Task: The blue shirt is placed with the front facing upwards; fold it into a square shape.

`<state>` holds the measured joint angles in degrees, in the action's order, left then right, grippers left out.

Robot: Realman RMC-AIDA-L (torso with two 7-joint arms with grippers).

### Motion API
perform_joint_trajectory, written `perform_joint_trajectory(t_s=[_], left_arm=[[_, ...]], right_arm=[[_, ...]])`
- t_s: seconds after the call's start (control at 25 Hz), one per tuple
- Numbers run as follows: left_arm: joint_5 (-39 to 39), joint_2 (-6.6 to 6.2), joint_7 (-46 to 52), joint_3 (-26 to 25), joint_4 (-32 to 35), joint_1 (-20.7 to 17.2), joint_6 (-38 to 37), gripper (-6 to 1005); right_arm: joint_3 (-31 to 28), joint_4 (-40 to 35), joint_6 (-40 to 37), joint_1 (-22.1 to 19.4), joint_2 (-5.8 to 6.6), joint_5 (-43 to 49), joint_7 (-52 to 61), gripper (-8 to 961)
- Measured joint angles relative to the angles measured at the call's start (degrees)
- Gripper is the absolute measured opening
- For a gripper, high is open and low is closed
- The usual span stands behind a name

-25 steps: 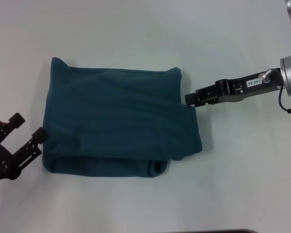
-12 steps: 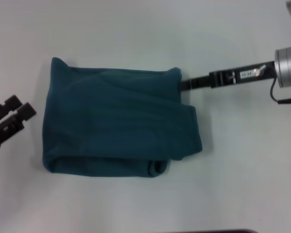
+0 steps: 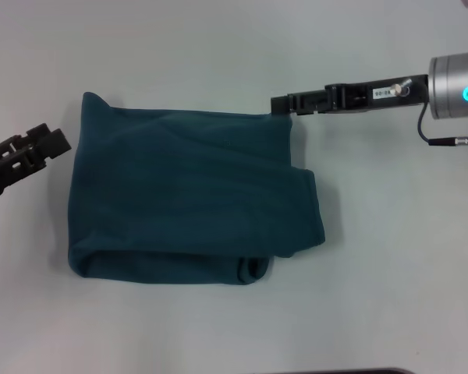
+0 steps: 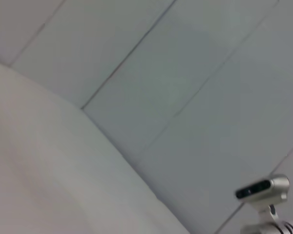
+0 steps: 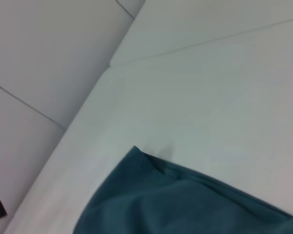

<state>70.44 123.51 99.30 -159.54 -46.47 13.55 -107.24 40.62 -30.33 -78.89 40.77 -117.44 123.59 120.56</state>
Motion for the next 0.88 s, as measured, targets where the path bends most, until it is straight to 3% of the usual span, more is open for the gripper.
perform_joint_trajectory(t_s=[0.08,0.2,0.36,0.44,0.68,0.76,0.88], left_arm=[[-1.0,-0.53,3.4,1.0,-2.2,0.7,-0.7,757],[-2.1,-1.94,8.1,2.3,-3.7,2.2,-1.1,756],[-4.5,-3.25,12.3,3.5,-3.5,4.5,-0.2,755],[-4.9,-3.11,12.9,4.3,-2.6,6.0,0.2,755],[-7.5,-0.85,19.8,11.2,-2.0,9.8,7.5,753],[-8.2,-0.86,22.4,12.7,-1.3,10.8,9.9,753],[-8.0,-1.83,23.5,12.2,0.5,12.3,10.7,752]], right_arm=[[0.0,0.0,0.3,0.3,-0.31,-0.1,0.3,707],[0.0,-0.1,1.9,0.5,-0.85,0.0,0.0,868],[0.0,-0.1,2.6,0.2,-1.34,0.3,-0.2,869],[0.0,0.3,2.5,0.0,-1.44,0.3,-0.3,869],[0.0,0.7,1.0,-0.8,-1.85,0.4,-0.3,866],[-0.1,0.7,0.7,-1.3,-1.91,0.2,-0.9,866],[-0.3,0.8,0.5,-1.9,-1.99,-0.6,-3.6,865]])
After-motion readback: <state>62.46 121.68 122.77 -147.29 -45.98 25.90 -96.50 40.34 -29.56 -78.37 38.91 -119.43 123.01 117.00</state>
